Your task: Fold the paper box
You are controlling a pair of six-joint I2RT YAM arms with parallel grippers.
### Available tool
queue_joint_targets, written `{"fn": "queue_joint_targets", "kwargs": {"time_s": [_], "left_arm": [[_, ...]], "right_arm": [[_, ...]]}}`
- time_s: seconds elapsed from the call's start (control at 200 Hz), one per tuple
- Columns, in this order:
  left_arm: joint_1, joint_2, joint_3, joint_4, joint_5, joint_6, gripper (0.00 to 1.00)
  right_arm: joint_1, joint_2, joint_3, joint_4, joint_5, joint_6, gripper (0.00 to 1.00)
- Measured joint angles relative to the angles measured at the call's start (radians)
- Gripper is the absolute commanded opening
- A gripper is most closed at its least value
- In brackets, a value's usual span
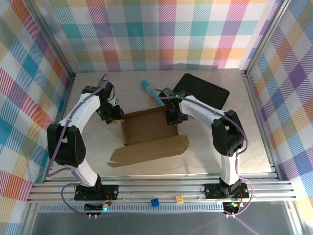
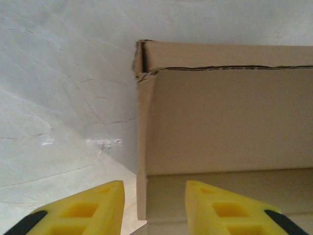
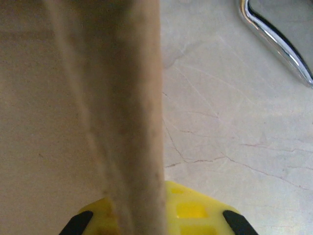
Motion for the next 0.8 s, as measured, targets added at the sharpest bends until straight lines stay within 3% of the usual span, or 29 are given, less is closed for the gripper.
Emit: {"fn": "queue_joint_targets", "kwargs": {"time_s": [0.59,0.8], "left_arm": [[0.038,0.061,-0.06,0.113,-0.032,0.09,0.29],[0.059,0.061,-0.112,0.155,0.012,0.106,0.28]], "right_arm": [[-0.021,0.048,0.021,0.019,-0.064,-0.036,0.0],[-0.025,0.059,0.021,0.019,-0.091,-0.038,0.0]]}}
